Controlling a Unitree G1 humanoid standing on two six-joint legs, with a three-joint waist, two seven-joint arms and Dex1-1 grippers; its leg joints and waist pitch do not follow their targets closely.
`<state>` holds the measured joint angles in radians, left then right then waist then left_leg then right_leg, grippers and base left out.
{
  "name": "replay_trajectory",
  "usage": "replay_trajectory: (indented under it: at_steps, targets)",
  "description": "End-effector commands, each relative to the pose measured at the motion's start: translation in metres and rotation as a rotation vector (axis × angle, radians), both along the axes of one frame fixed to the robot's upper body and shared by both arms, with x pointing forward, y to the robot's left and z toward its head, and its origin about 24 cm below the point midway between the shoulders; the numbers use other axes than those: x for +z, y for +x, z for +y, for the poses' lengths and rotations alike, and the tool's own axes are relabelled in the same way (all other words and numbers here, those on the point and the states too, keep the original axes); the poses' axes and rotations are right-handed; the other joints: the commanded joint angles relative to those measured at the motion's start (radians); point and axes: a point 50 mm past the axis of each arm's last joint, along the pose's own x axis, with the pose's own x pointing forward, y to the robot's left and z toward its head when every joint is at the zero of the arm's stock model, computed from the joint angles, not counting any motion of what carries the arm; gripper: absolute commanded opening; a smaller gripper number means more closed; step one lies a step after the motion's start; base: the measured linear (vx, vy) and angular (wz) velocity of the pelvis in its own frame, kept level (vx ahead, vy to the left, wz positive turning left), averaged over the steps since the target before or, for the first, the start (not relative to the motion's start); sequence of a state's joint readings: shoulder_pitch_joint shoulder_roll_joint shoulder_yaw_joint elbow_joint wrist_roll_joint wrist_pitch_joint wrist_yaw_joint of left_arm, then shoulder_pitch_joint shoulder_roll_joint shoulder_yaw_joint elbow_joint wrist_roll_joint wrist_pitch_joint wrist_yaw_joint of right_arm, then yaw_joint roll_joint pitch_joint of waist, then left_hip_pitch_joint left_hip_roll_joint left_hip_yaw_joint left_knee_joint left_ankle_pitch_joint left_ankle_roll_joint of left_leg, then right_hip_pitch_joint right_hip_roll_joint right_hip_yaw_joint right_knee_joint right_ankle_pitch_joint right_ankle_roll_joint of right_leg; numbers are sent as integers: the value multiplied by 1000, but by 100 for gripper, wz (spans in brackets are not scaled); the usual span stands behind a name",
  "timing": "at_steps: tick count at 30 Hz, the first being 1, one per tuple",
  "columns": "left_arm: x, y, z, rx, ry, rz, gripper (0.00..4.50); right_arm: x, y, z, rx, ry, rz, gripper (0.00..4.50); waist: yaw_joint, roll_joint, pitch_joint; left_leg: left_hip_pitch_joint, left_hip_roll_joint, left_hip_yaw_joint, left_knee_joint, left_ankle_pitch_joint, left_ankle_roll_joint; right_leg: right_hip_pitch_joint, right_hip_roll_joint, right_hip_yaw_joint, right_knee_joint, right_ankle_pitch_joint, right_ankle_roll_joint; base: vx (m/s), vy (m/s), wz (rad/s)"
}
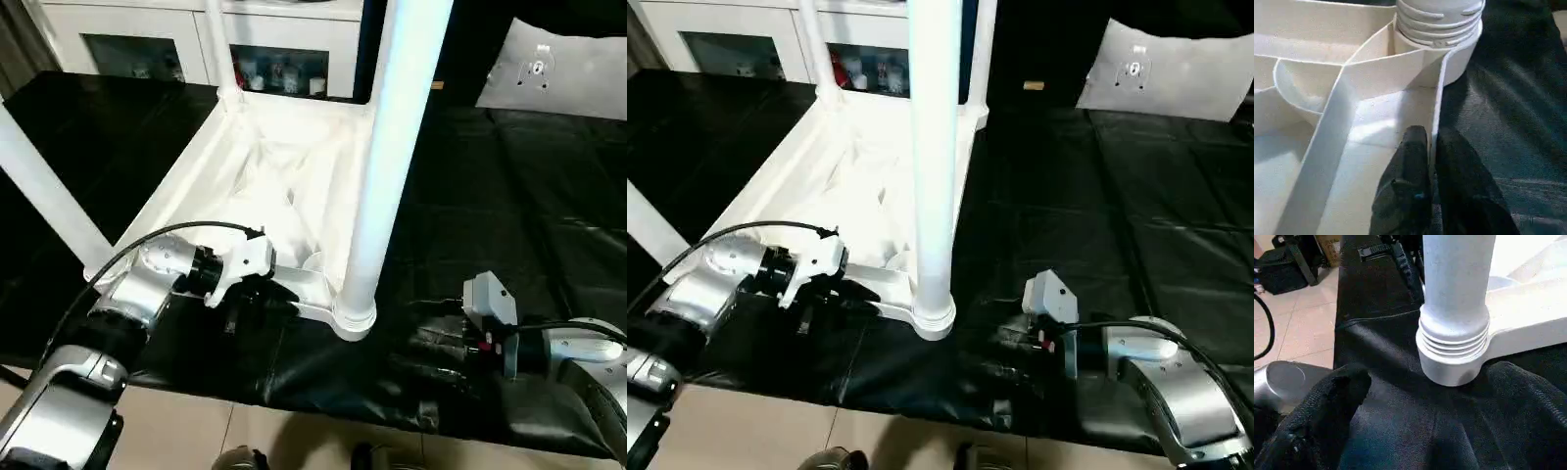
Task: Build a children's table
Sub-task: Rotate leg to tighten
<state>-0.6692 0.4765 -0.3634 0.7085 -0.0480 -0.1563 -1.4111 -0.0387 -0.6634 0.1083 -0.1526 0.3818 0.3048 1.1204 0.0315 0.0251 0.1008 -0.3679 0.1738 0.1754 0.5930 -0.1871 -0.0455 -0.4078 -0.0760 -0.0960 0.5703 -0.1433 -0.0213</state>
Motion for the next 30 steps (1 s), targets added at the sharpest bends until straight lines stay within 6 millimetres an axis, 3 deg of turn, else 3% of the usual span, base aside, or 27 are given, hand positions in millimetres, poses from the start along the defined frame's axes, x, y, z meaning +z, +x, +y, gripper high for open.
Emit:
replay_trajectory:
  at_steps: [1,10,13,14,21,29,30]
  targets:
    - [-4,1,3,16,32,11,19,3,-2,1,11,0,-6,450,2,2,-55,12,54,-27,-82,-333,60,46,-79,52,-100,-528,-135,0,0,0]
    - [-1,-7,-9,-31,-73,60,4,14,16,12,-54,92,-61,450,-2,4,-58,6,58,-27,-85,-290,62,53,-84,56,-85,-445,-186,0,0,0]
    - [-4,-13,-16,-50,-103,59,1,15,24,18,-26,144,-25,433,3,5,-61,12,60,-20,-82,-259,74,50,-78,59,-82,-390,-202,0,0,0]
    - [-5,-15,-17,-50,-111,54,0,15,25,20,-11,150,-13,404,3,5,-65,7,61,-22,-81,-242,79,56,-82,58,-72,-353,-219,0,0,0]
    - [-10,-21,-20,-51,-115,48,0,12,34,25,68,157,50,352,7,4,-68,5,58,-15,-76,-187,100,58,-78,57,-67,-323,-217,0,0,0]
    - [-10,-21,-19,-48,-86,44,0,12,43,24,160,117,121,298,6,6,-66,6,58,-15,-76,-197,96,56,-76,56,-70,-347,-214,0,0,0]
    - [-10,-21,-19,-46,-88,43,0,12,43,24,165,116,125,274,8,6,-66,8,58,-14,-75,-198,95,55,-76,57,-72,-351,-212,0,0,0]
